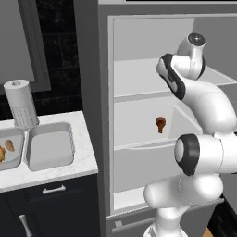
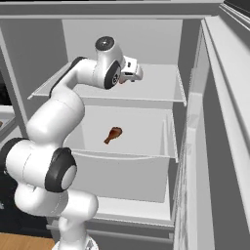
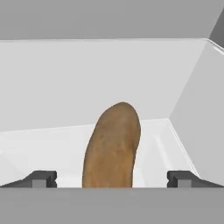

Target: Place one sweet potato and one chicken drumstick in each tupperware on the nearby counter, to pack two identical lunches.

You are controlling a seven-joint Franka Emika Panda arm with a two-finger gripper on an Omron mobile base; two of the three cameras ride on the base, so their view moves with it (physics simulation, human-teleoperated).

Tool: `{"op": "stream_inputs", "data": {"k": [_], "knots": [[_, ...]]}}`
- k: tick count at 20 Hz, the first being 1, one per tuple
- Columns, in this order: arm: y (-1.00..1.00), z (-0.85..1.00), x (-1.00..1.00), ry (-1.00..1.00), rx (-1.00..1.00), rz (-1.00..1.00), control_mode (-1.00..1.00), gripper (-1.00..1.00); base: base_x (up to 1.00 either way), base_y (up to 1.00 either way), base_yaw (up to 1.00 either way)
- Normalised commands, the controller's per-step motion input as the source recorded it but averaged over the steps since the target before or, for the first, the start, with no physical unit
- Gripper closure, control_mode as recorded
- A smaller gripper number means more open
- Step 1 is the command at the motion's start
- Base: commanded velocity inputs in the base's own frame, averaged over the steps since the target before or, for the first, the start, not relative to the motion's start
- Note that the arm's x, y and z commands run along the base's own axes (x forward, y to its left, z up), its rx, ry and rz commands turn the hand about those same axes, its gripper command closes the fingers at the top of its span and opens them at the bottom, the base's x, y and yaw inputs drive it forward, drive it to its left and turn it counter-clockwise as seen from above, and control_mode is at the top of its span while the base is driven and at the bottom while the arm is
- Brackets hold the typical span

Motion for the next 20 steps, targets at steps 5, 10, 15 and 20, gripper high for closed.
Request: {"op": "stream_inputs", "data": {"k": [5,10,15,20], "knots": [[-0.06,-0.33,0.42,0.0,0.0,0.0,-1.0,-1.0,0.0,0.0,0.0],[0.0,-0.46,0.2,0.0,0.0,0.0,-1.0,1.0,0.0,0.0,0.0],[0.0,-0.48,0.0,-0.01,0.0,0.0,-1.0,1.0,0.0,0.0,0.0],[0.04,-0.29,-0.7,-0.05,0.0,0.0,-1.0,1.0,0.0,0.0,0.0]]}}
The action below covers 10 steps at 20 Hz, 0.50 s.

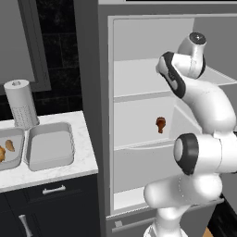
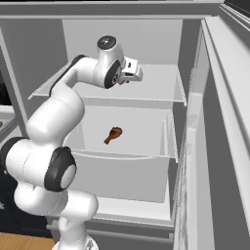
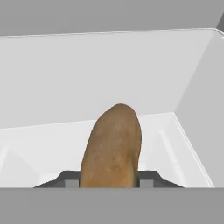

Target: Place one sweet potato and one chicken drumstick in each tupperware on the nearby counter, to pack two identical lunches.

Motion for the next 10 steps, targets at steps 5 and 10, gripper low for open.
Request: {"op": "stream_inputs", "data": {"k": [5,10], "knots": [[0.04,-0.2,-1.0,-0.09,0.0,0.0,-1.0,1.0,0.0,0.0,0.0],[0.41,0.03,-1.0,-0.07,0.0,0.0,-1.0,1.0,0.0,0.0,0.0]]}}
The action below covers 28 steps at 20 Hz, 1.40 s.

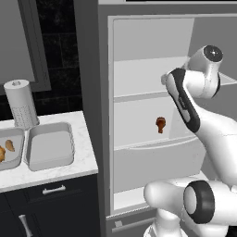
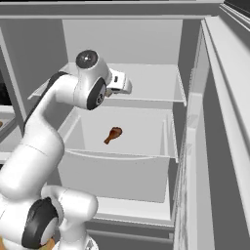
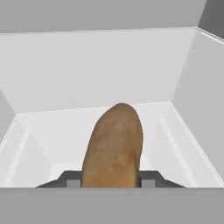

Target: Place one sweet potato and one chicken drumstick in each tupperware on the nearby counter, to pack two identical lunches.

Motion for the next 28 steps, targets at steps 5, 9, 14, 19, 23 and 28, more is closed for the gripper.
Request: {"op": "stream_inputs", "data": {"k": [5,9,14,19,23,28], "knots": [[0.24,0.21,-1.0,0.0,0.0,0.0,-1.0,1.0,0.0,0.0,0.0],[0.06,0.08,-1.0,0.02,-0.01,0.0,-1.0,1.0,0.0,0.0,0.0],[0.0,0.0,-1.0,0.06,0.0,0.0,-1.0,1.0,0.0,0.0,0.0],[0.09,-0.38,-1.0,0.07,-0.02,0.0,-1.0,1.0,0.0,0.0,0.0],[0.0,0.0,0.0,0.0,0.0,0.0,1.0,1.0,-0.96,0.69,0.0],[0.0,0.0,0.0,0.0,0.0,0.0,1.0,1.0,-0.81,1.0,0.0]]}}
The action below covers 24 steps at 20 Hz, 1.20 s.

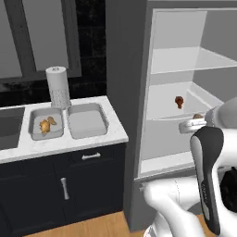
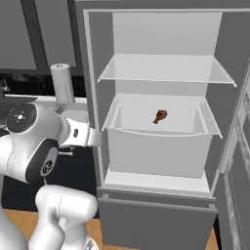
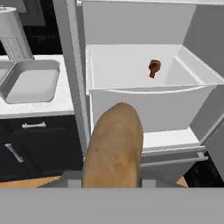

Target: Place one sweet potato and one chicken drumstick in each tupperware on the nearby counter, to pack two identical lunches.

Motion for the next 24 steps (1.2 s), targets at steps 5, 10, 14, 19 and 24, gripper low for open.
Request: {"op": "stream_inputs", "data": {"k": [5,10,14,19,24], "knots": [[0.0,0.0,0.0,0.0,0.0,0.0,1.0,1.0,-0.17,1.0,-0.06],[0.0,0.0,0.0,0.0,0.0,0.0,1.0,1.0,0.9,0.97,-0.12],[0.0,0.0,0.0,0.0,0.0,0.0,1.0,1.0,1.0,0.49,-0.03],[0.0,0.0,0.0,0.0,0.0,0.0,1.0,1.0,1.0,-0.03,0.03],[0.11,-0.87,1.0,0.29,0.0,0.11,-1.0,1.0,0.0,0.0,0.0]]}}
